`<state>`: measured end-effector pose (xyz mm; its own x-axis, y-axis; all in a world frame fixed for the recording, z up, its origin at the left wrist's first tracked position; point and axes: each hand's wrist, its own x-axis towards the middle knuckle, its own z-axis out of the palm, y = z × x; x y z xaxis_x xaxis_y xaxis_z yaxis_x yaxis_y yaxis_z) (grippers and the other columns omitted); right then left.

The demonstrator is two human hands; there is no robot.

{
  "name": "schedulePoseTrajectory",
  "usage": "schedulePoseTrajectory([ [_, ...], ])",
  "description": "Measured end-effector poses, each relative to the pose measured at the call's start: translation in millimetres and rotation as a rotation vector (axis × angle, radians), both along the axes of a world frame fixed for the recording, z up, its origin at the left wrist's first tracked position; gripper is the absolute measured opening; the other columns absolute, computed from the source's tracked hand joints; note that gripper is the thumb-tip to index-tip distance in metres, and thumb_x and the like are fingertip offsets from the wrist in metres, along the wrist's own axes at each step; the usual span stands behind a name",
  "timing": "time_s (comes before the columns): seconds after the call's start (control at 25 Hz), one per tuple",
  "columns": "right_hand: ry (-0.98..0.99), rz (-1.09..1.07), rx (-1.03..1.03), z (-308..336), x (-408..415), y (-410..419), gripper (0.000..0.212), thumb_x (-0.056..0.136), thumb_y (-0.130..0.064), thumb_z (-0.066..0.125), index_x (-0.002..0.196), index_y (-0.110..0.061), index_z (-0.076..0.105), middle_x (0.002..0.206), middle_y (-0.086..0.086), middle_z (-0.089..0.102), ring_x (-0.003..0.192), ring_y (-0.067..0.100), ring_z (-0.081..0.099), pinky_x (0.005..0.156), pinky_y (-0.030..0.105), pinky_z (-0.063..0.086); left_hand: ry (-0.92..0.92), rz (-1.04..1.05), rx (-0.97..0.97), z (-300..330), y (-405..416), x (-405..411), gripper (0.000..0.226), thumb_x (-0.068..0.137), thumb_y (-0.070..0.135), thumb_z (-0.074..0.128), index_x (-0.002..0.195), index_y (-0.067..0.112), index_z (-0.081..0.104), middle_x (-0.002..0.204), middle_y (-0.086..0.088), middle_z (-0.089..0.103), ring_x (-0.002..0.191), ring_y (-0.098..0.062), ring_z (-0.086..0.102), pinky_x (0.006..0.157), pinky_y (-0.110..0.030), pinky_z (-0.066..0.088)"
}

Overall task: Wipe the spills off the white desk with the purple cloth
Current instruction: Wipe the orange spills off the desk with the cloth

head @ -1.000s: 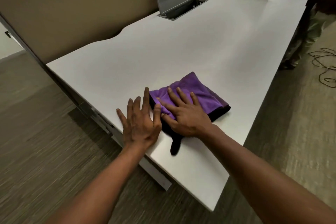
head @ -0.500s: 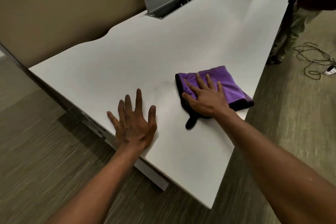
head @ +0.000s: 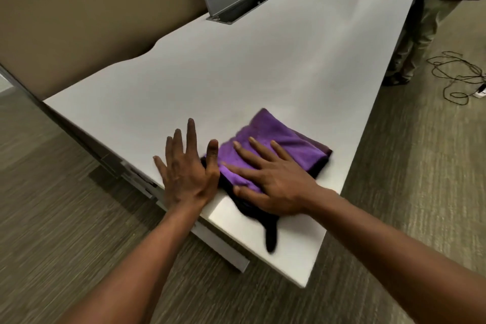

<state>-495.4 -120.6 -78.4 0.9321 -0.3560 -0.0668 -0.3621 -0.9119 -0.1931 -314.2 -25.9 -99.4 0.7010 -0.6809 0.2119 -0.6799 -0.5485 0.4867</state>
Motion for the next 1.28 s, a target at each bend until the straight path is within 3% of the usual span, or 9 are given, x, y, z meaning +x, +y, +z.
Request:
schedulePoseTrajectory([
  [0.16,0.075,-0.004,0.085,11,-89,19,0.055,0.099,-0.073,0.019,0.146,-0.07,-0.009,0.163,-0.026,-0.026,0.15,0.004,-0.033,0.122,0.042,-0.023,-0.012,-0.018,0.064,0,0,-1,0.083,0.091,0.08,0.009,0.163,0.039,0.008,0.17,-0.008,0.021,0.158,-0.025,0.014,0.125,-0.06,-0.003],
  [0.32,0.135,-0.181,-0.009,8,-53,-41,0.059,0.08,-0.088,-0.005,0.137,-0.076,-0.016,0.164,-0.024,-0.025,0.153,0.009,-0.028,0.123,0.053,-0.018,-0.026,-0.014,0.141,1,-1,0,0.083,0.091,0.08,0.007,0.163,0.039,0.006,0.172,-0.006,0.014,0.159,-0.024,0.009,0.124,-0.061,-0.006],
  [0.44,0.104,-0.34,-0.045,2,-1,-75,0.059,0.09,-0.082,0.005,0.145,-0.068,-0.012,0.169,-0.014,-0.018,0.156,0.019,-0.019,0.123,0.061,-0.011,-0.029,-0.027,0.124,1,-5,4,0.082,0.092,0.079,0.009,0.163,0.038,0.009,0.172,-0.006,0.013,0.159,-0.024,0.008,0.124,-0.063,-0.006],
  [0.6,0.095,-0.253,-0.013,-2,23,-28,0.06,0.099,-0.071,0.014,0.152,-0.057,-0.011,0.169,-0.009,-0.021,0.156,0.023,-0.021,0.122,0.06,-0.013,-0.014,-0.013,0.027,-1,1,3,0.085,0.09,0.079,0.013,0.162,0.035,0.02,0.169,-0.007,0.023,0.157,-0.025,0.016,0.124,-0.064,-0.001],
  [0.84,0.02,-0.057,0.031,7,-55,66,0.06,0.097,-0.073,0.007,0.151,-0.06,-0.016,0.165,-0.018,-0.027,0.151,0.01,-0.033,0.122,0.05,-0.021,0.008,-0.027,0.017,9,-1,2,0.091,0.086,0.085,0.013,0.163,0.035,0.018,0.169,-0.009,0.023,0.157,-0.025,0.018,0.124,-0.064,-0.003],
  [1.0,0.044,-0.208,0.048,4,-64,27,0.06,0.089,-0.079,0.006,0.145,-0.069,-0.014,0.165,-0.022,-0.022,0.154,0.01,-0.024,0.124,0.049,-0.017,-0.028,-0.059,0.019,9,-1,8,0.09,0.089,0.085,0.018,0.163,0.033,0.018,0.169,-0.01,0.022,0.157,-0.028,0.017,0.121,-0.069,-0.003],
  [1.12,0.053,-0.372,0.003,-4,-38,34,0.063,0.095,-0.075,0.011,0.153,-0.06,-0.009,0.169,-0.012,-0.018,0.157,0.02,-0.019,0.124,0.057,-0.013,-0.01,-0.047,-0.037,5,3,9,0.089,0.09,0.083,0.019,0.162,0.03,0.024,0.167,-0.011,0.027,0.156,-0.028,0.02,0.121,-0.07,0.001],
  [1.28,-0.011,-0.28,-0.027,-7,-39,88,0.063,0.101,-0.068,0.019,0.157,-0.053,-0.005,0.171,-0.007,-0.012,0.157,0.024,-0.015,0.124,0.061,-0.008,-0.007,-0.024,-0.118,1,4,6,0.088,0.092,0.081,0.019,0.159,0.026,0.032,0.163,-0.013,0.035,0.154,-0.027,0.027,0.121,-0.069,0.004],
])
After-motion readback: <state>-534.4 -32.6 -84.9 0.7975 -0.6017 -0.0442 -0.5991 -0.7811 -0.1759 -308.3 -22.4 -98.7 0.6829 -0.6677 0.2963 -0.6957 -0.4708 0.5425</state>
